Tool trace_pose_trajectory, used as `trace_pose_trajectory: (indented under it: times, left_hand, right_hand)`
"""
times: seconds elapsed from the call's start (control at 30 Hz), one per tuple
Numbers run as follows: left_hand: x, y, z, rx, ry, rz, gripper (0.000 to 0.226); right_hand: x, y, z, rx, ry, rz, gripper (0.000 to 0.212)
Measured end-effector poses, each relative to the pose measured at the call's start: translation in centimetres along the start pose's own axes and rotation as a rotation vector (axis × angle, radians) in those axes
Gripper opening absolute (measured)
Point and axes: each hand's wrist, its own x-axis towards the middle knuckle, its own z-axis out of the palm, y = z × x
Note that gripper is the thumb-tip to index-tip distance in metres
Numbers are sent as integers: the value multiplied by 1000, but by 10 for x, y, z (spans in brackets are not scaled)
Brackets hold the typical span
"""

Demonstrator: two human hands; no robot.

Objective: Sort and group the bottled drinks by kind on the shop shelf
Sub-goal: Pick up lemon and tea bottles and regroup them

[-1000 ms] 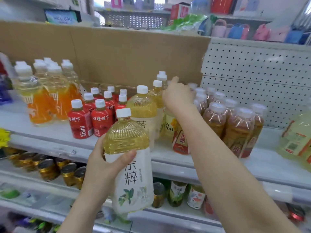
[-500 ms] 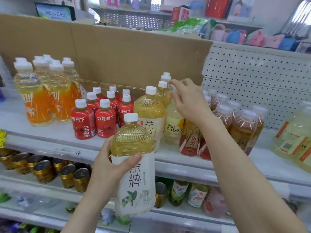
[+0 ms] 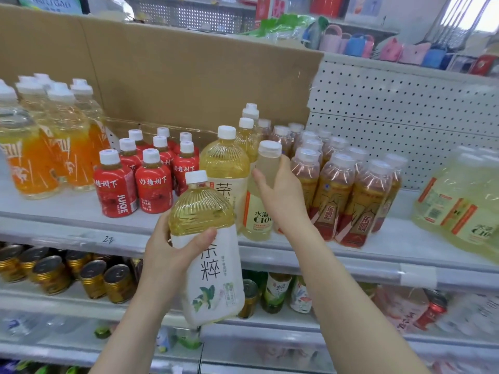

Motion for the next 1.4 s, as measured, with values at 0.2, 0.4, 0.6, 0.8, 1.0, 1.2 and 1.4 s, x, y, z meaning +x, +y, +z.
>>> trace_pose_trajectory:
  times: [0.2,0.4,0.6,0.8,1.0,1.2,1.4]
  left_hand:
    - [-3,1,-8,-38,-15,1,77]
    - [-9,3,-4,-93,-77,9,74]
    - [-29,-14,42,-133,-250,-65,69]
    - [-74,-32,130,-95,-430,-113,63]
    - [-136,-43,247,-113,-528,-124,67]
    - [-177,-59,341,-123,-512,-115,71]
    - [-180,-56,395,-76,-499,-67,65]
  right_hand:
    - [-13,-13,-4,99,170,-92,33]
    - [-51,-30,-45,269,283,-69,32]
    - [-122,23,-89,281,362,120,19]
    - [-189,85,-168,245,512,280,12]
    - [-231,130,-282,161,540,303,18]
    - [-233,165,-386,98,528,277,21]
    - [-185,196,-455,199,556,236,23]
